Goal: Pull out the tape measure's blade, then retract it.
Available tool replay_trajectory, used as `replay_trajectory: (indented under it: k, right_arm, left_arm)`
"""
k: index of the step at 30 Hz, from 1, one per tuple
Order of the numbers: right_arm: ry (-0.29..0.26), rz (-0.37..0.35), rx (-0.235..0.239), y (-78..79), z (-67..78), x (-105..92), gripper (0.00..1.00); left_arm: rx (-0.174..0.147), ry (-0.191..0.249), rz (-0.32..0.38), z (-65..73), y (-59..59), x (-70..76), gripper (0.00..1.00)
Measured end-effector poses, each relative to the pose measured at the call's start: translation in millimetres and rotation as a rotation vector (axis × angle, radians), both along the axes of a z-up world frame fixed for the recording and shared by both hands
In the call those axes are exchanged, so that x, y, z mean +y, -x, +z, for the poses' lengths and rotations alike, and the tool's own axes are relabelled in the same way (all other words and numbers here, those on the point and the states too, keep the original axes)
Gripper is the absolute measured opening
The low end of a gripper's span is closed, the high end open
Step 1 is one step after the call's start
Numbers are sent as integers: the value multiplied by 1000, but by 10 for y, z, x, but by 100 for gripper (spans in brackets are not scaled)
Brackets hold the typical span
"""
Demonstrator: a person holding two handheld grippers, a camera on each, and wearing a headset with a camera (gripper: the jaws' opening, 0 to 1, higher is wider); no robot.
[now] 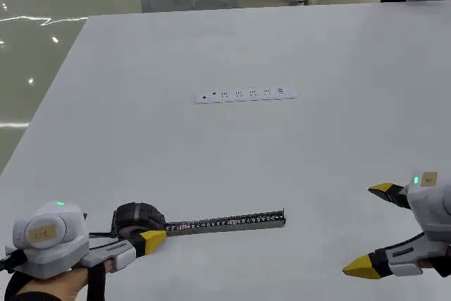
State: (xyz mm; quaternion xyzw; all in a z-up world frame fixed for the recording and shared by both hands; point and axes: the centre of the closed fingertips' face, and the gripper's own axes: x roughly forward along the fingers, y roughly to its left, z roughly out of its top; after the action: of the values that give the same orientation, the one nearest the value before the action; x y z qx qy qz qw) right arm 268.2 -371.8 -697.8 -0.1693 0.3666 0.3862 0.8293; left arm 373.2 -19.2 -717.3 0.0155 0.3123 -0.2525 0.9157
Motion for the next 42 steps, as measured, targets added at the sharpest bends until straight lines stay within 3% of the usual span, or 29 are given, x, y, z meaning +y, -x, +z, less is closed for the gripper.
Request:
replay_trajectory:
  k: [8, 14, 18, 26, 29, 33, 38, 42]
  right_arm:
    - [69, 78, -11, -154, 33, 17, 99]
    - [125, 138, 2, -253, -27, 77, 99]
    - [141, 174, 15, -333, -94, 156, 99]
    - [175, 228, 16, -539, -207, 268, 99]
    - [160, 220, 29, -605, -271, 301, 99]
    - [178, 266, 43, -640, -362, 374, 99]
    - [170, 349, -6, -769, -408, 501, 99]
    - [184, 371, 11, -820, -487, 544, 99]
  left_arm:
    - [-31, -22, 32, -12, -133, -2, 99]
    - [-44, -47, 39, -94, -143, -47, 99]
    - [-81, -85, 52, -143, -173, -53, 99]
    - [-100, -61, 86, -179, -224, -88, 99]
    - [-132, -62, 90, -149, -250, -91, 91]
    - [-122, -35, 106, -181, -267, -114, 98]
    - [-114, -40, 90, -236, -253, -149, 98]
    - [-100, -38, 97, -291, -265, -147, 97]
